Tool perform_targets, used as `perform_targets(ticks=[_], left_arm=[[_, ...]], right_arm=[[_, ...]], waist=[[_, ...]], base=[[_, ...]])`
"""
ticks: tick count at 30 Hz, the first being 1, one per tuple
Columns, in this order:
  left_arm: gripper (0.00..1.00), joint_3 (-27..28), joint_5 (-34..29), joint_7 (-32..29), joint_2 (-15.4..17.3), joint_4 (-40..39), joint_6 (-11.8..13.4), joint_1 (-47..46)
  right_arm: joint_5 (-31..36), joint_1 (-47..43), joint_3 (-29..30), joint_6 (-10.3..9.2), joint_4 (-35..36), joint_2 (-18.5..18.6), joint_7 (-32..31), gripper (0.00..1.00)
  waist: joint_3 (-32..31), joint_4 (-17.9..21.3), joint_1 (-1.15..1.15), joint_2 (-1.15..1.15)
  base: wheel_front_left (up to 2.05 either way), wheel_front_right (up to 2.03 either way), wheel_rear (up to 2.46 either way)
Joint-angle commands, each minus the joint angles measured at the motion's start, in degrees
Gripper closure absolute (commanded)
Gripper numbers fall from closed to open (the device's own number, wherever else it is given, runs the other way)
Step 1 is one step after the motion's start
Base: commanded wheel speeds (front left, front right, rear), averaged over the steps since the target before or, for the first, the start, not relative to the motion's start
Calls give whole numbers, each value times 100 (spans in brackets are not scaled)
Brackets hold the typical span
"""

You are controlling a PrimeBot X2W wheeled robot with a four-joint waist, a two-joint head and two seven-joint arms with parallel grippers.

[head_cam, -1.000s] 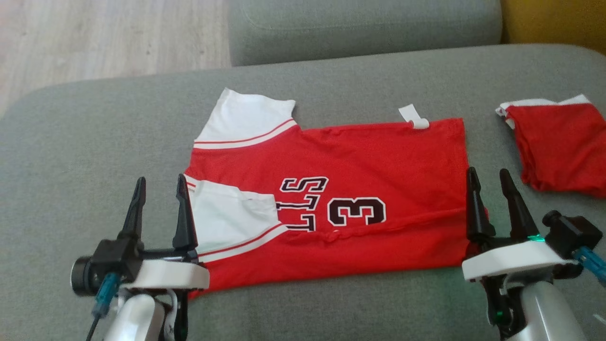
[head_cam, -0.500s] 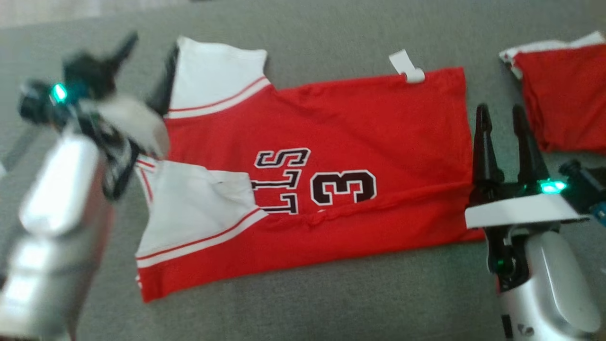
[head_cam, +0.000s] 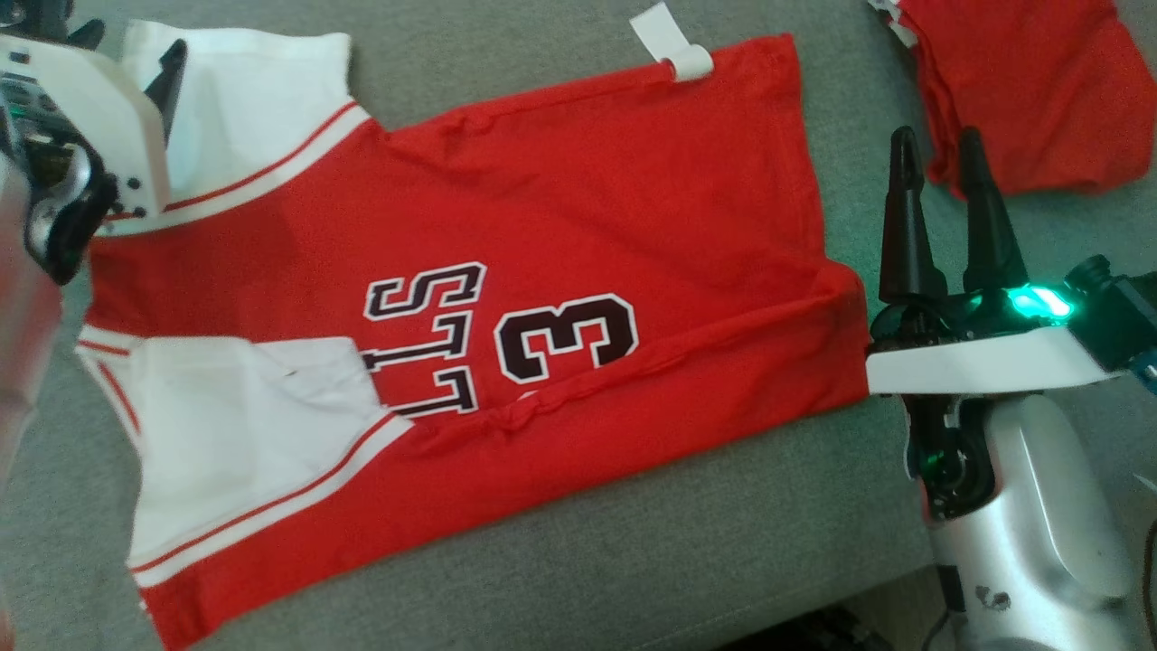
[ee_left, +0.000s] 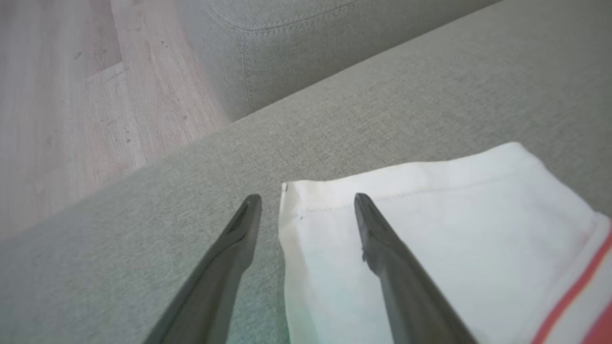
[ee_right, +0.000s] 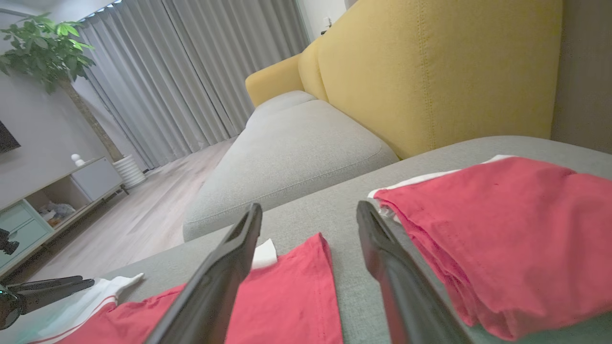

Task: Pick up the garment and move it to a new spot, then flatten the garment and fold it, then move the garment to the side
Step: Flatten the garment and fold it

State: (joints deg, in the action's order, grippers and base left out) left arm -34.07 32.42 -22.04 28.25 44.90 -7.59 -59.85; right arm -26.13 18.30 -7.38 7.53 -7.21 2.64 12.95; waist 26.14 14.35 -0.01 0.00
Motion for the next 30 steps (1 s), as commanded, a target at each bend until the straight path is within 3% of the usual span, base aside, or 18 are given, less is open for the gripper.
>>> perform_targets(ticks=[1, 14, 15, 16, 17, 22, 30], left_arm=[[0, 27, 121, -50, 394, -22, 11, -355], [0, -510, 674, -327, 503, 515, 10, -612], [11, -564, 781, -404, 483, 500, 10, -600], [91, -623, 893, -467, 462, 460, 10, -584], [100, -681, 1008, -524, 445, 412, 10, -566], [100, -899, 1501, -429, 386, 87, 10, -490], [100, -1181, 1470, 879, 181, -379, 10, -429]], right_arm=[[-39, 56, -114, -4, 227, 24, 76, 0], [-29, 51, -78, -4, 287, 24, 122, 0], [-24, 50, -69, -4, 281, 24, 122, 0], [-15, 49, -51, -4, 271, 24, 119, 0], [-5, 47, -30, -4, 260, 24, 113, 0], [256, 84, 12, -4, 209, 23, -43, 0], [1054, 400, 427, -4, 0, 23, -898, 0]], waist=[[170, 161, 1, 0], [277, 209, 1, 0], [272, 202, 1, 0], [257, 184, 1, 0], [236, 161, 1, 0], [23, -57, 1, 0], [-473, -760, 1, 0]], base=[[0, 0, 0], [0, 0, 0], [0, 0, 0], [0, 0, 0], [0, 0, 0], [0, 0, 0], [0, 0, 0]])
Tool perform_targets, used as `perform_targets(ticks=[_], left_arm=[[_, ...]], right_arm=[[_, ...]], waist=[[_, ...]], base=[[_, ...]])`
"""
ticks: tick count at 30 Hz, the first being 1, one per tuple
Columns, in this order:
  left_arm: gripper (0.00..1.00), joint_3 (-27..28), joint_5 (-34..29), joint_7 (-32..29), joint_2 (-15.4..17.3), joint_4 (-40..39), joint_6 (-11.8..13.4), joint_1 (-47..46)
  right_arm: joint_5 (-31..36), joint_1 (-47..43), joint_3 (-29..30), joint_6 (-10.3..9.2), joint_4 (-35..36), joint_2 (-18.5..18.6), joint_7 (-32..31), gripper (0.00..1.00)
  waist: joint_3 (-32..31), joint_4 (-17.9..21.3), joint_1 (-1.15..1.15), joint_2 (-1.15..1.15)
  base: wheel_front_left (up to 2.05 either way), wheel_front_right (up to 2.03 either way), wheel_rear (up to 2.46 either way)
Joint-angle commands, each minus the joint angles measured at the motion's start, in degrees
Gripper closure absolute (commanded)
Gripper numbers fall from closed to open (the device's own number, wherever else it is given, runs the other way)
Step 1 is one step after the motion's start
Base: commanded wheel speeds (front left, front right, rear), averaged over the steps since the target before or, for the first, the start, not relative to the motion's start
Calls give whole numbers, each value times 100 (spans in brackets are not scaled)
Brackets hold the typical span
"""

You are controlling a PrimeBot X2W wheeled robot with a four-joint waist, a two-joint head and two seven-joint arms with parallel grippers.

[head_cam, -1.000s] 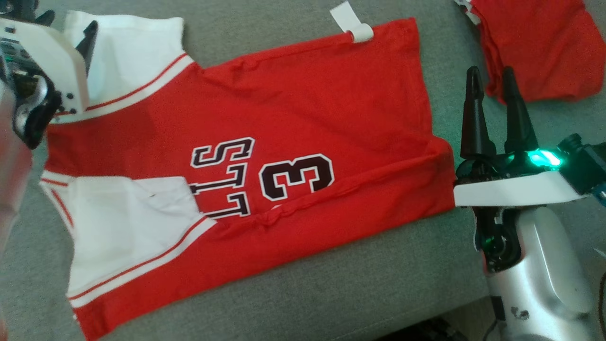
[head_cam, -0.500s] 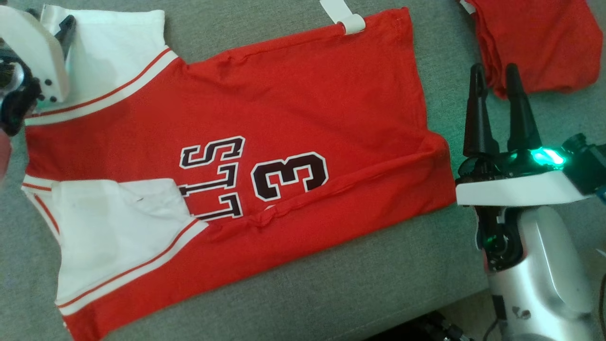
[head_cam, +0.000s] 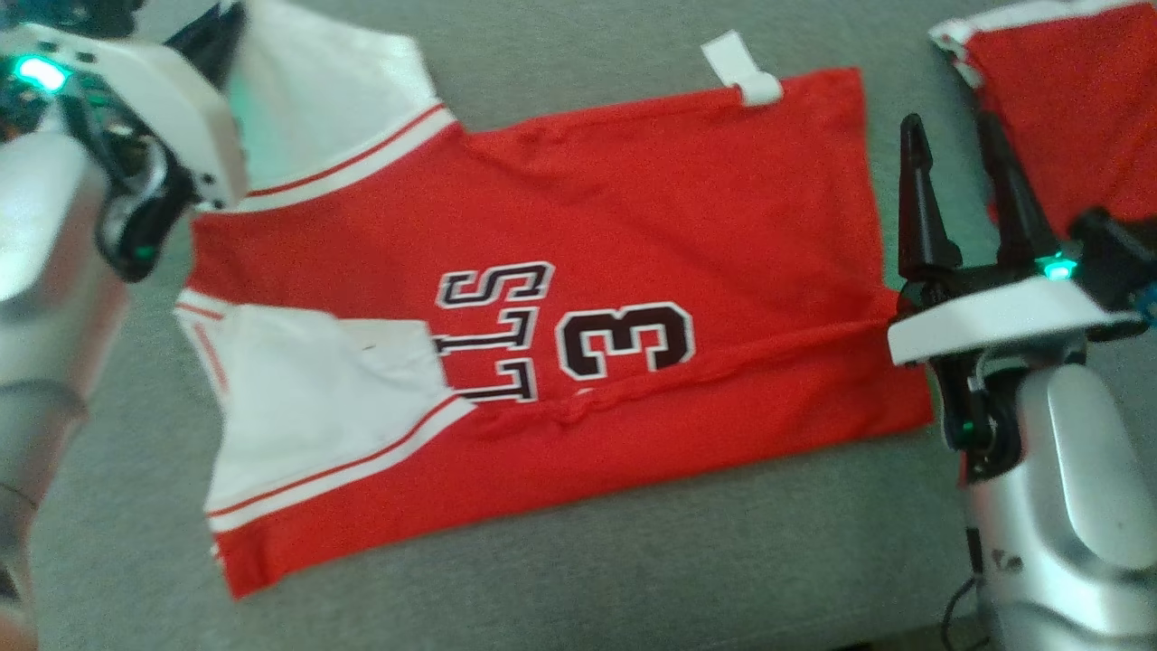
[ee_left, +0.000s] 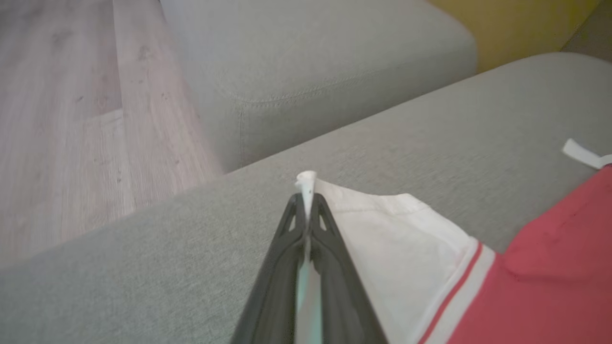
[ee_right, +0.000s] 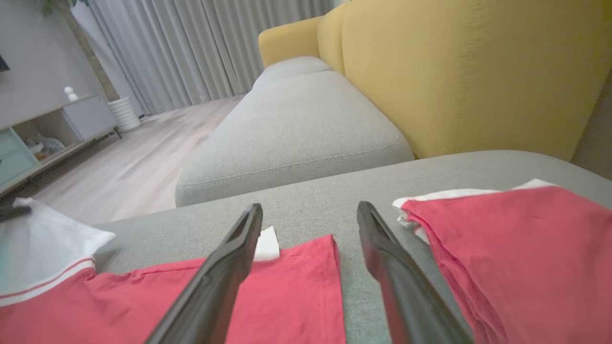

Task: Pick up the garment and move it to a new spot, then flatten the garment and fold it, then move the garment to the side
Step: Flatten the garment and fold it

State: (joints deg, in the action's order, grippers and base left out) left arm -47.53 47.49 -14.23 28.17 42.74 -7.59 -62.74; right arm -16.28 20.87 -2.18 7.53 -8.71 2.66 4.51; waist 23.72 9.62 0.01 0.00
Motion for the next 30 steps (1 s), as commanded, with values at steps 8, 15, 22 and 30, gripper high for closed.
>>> perform_targets(ticks=[8, 15, 22, 30], left_arm=[[100, -23, -229, 1280, 56, -1101, 91, 397], [100, -250, -383, 1460, -1, -2085, 436, 993], [100, -366, -396, 1358, 14, -2720, 619, 1240], [100, -423, -388, 1209, 104, -3116, 751, 1339]], right_arm=[[794, 700, 35, -4, -642, 434, -1277, 0], [1044, 1162, 298, -4, -1690, 1135, -2004, 0], [1262, 1553, 463, -4, -2577, 1419, -2185, 0], [1580, 1963, 495, -4, -3598, 1522, -2230, 0]], waist=[[-509, -1081, -1, 0], [-516, -1603, -1, 0], [-442, -1789, -1, 0], [-392, -1802, -1, 0]], base=[[0, 0, 0], [0, 0, 0], [0, 0, 0], [0, 0, 0]])
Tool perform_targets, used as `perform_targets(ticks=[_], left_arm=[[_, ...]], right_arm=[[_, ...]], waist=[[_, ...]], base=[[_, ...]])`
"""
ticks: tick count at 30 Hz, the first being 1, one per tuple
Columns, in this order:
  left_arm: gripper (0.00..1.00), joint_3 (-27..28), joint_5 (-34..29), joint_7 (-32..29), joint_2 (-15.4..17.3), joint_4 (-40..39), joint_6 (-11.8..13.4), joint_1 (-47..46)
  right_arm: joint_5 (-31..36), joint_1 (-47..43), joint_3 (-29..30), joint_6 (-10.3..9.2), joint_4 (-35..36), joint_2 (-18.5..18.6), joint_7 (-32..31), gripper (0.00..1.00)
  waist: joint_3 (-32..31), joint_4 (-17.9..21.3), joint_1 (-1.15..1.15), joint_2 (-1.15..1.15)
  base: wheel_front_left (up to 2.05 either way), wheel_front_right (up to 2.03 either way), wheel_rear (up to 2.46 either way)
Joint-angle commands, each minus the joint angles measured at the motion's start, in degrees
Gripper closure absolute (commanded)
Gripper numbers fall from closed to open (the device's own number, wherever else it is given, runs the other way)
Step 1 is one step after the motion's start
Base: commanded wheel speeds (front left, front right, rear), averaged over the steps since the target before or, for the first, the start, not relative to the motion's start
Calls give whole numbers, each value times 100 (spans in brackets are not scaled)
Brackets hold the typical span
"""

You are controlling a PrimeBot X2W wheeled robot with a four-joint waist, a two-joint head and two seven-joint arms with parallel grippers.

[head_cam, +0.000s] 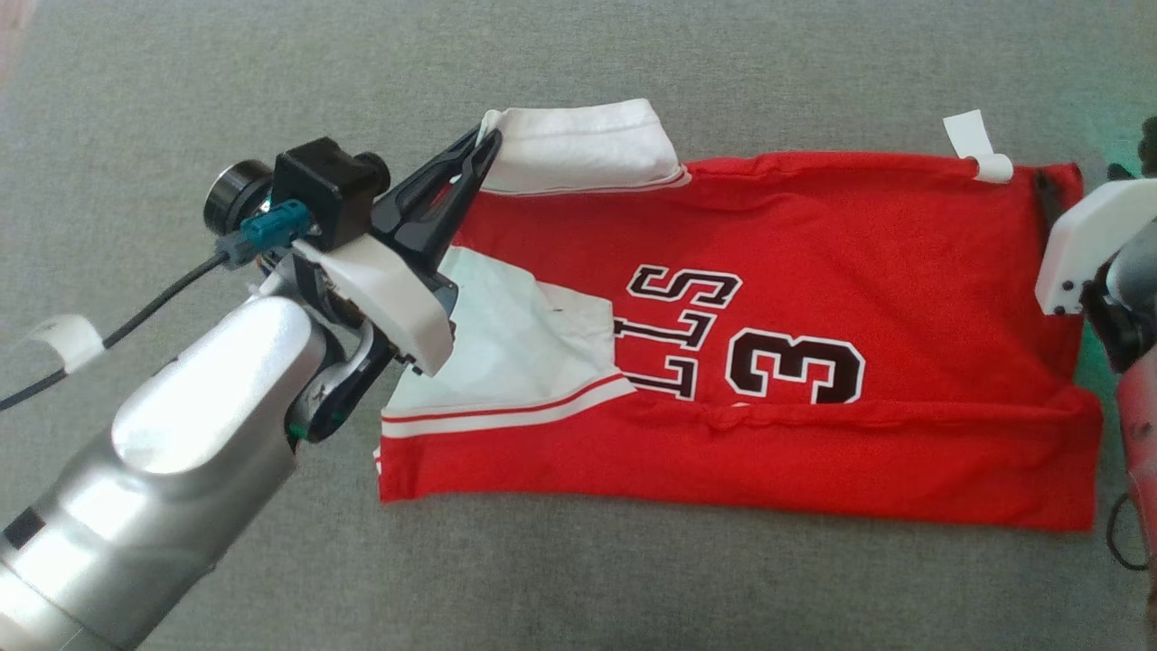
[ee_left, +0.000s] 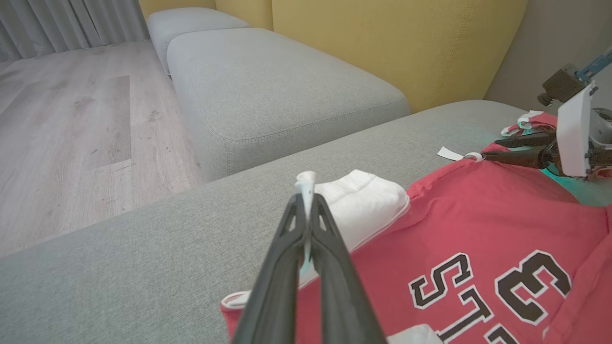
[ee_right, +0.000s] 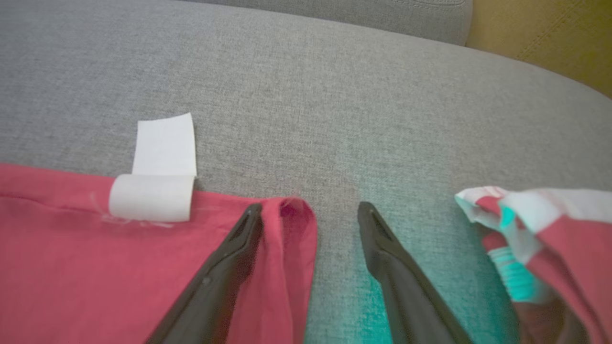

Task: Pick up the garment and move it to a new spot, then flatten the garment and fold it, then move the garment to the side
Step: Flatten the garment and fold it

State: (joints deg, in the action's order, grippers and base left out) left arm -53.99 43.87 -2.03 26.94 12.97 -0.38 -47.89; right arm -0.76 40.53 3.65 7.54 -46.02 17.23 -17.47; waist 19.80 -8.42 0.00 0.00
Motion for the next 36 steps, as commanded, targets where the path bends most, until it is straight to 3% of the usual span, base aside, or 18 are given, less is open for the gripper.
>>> perform_targets(ticks=[1, 2, 3, 4, 12, 17, 25, 36], left_arm=[[100, 229, -20, -19, 237, -158, 47, -140], [100, 230, -5, -31, 253, -176, 70, -119], [100, 225, 0, -40, 262, -177, 77, -108], [100, 221, 4, -47, 270, -171, 83, -98], [100, 326, -158, 44, 445, 249, 308, -227], [100, 402, -266, 180, 436, 822, 267, -562], [100, 499, -660, 555, 226, 2046, 151, -1701], [100, 550, -963, 1329, -299, 3596, -19, -2933]], right_arm=[[48, 42, -121, -5, 41, 61, -6, 0], [55, 128, -212, -5, -140, 42, 40, 33], [50, 166, -272, -5, -226, 32, 60, 93], [39, 198, -336, -5, -306, 24, 80, 100], [-374, 558, -903, -5, -455, -54, 538, 100], [-1011, 889, -1255, -5, -235, -90, 765, 100], [-1928, 1471, -1770, -5, 163, 10, 990, 100], [-2449, 2002, -2205, -5, 111, 165, 1477, 100]], waist=[[3, 14, 0, 0], [-8, 43, 0, 0], [-17, 58, 0, 0], [-32, 75, 0, 0], [-205, 298, 0, 0], [-153, 477, 0, 0], [215, 708, 0, 0], [543, 779, 0, 0]], base=[[0, 0, 0], [0, 0, 0], [0, 0, 0], [0, 0, 0], [0, 0, 0], [0, 0, 0], [0, 0, 0], [0, 0, 0]])
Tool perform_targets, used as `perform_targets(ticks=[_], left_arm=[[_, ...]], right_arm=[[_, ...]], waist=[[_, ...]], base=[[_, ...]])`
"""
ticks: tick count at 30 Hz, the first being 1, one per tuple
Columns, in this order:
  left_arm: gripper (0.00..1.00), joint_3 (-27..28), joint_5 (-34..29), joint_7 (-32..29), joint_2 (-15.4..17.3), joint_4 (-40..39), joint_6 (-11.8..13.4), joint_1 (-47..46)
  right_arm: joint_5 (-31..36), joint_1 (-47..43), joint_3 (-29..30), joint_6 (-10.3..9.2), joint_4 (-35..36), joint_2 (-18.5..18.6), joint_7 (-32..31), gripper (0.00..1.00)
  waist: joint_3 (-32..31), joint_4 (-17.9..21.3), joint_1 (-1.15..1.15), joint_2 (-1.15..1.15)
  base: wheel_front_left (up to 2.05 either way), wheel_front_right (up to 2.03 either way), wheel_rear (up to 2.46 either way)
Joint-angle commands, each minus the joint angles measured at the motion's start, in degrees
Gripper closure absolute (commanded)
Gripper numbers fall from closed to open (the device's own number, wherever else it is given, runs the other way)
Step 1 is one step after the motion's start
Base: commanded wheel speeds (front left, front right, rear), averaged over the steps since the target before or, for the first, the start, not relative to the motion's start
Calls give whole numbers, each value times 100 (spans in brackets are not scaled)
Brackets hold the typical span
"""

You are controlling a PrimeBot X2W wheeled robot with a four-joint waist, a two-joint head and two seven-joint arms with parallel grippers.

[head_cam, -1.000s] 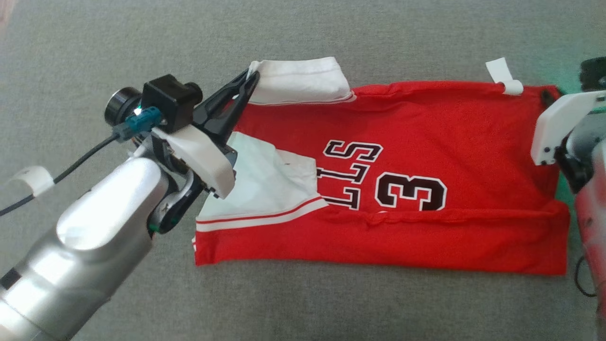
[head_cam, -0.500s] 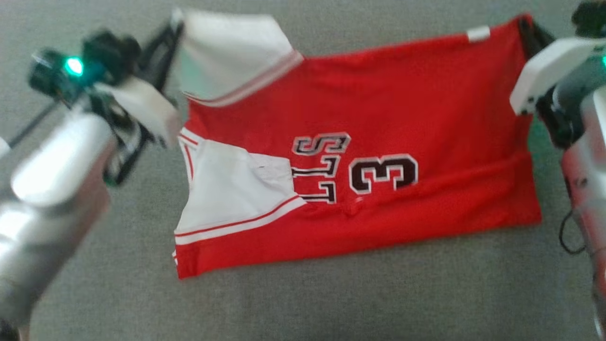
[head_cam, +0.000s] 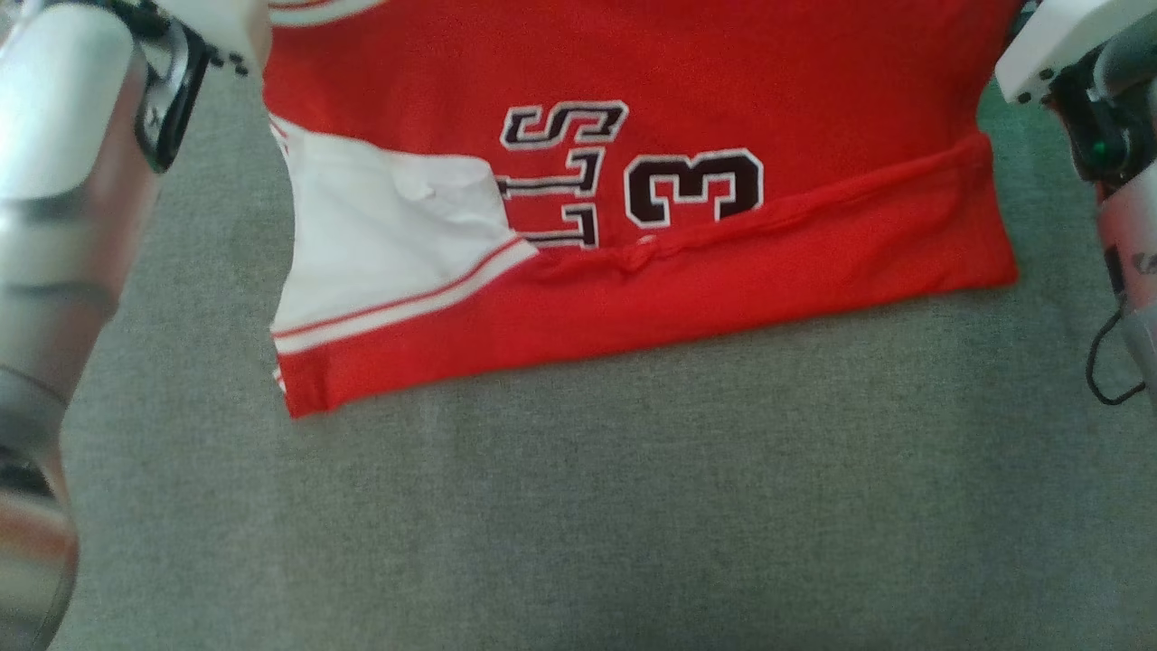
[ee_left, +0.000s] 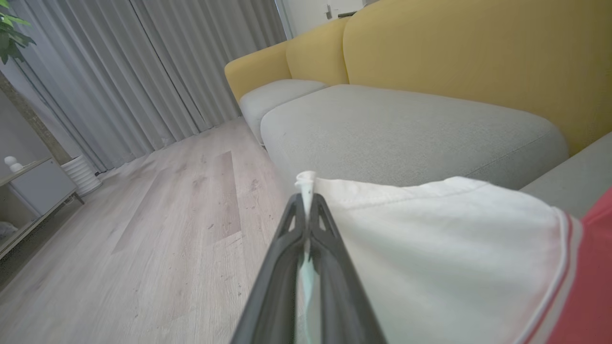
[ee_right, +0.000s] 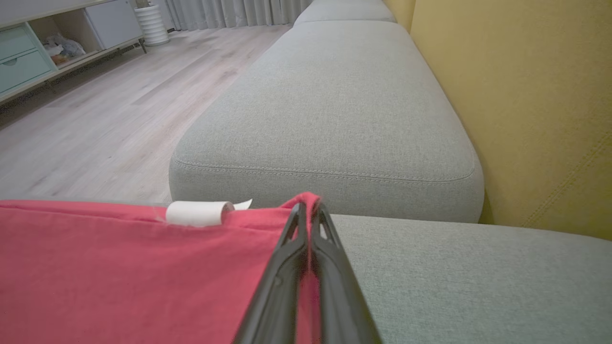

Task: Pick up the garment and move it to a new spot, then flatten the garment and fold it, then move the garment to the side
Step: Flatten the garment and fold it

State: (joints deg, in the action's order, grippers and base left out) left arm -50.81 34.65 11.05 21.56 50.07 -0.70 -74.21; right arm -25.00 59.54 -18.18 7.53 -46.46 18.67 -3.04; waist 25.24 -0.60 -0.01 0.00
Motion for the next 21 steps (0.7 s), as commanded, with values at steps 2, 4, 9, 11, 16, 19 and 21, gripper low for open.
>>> perform_targets(ticks=[2, 4, 9, 11, 16, 19, 21], left_arm=[[100, 230, -36, 123, 124, 113, -59, -386], [100, 199, -51, 206, 25, 287, -130, -386], [100, 112, 16, 304, -127, 542, -380, -113], [100, 106, 43, 337, -118, 551, -438, 24], [100, 68, 76, 380, 18, 368, -545, 480], [100, -86, 91, 383, 115, 158, -615, 820], [100, -244, 70, 326, 216, -17, -640, 1021]], right_arm=[[-114, 124, -134, -4, 113, 68, 89, 100], [-210, 97, -233, -4, 76, 134, 154, 100], [-523, -167, -507, -4, 33, 371, 255, 100], [-691, -308, -623, -4, 46, 476, 262, 100], [-1236, -763, -978, -4, 223, 776, 216, 100], [-1520, -1062, -1198, -4, 328, 988, 127, 100], [-1661, -1239, -1342, -4, 375, 1144, 36, 100]], waist=[[1, -29, 1, 0], [-30, -62, 1, 0], [-234, -172, 1, 0], [-351, -215, 1, 0], [-701, -346, 1, 0], [-914, -420, 1, 0], [-1025, -461, 1, 0]], base=[[0, 0, 0], [0, 0, 0], [0, 0, 0], [0, 0, 0], [0, 0, 0], [0, 0, 0], [0, 0, 0]])
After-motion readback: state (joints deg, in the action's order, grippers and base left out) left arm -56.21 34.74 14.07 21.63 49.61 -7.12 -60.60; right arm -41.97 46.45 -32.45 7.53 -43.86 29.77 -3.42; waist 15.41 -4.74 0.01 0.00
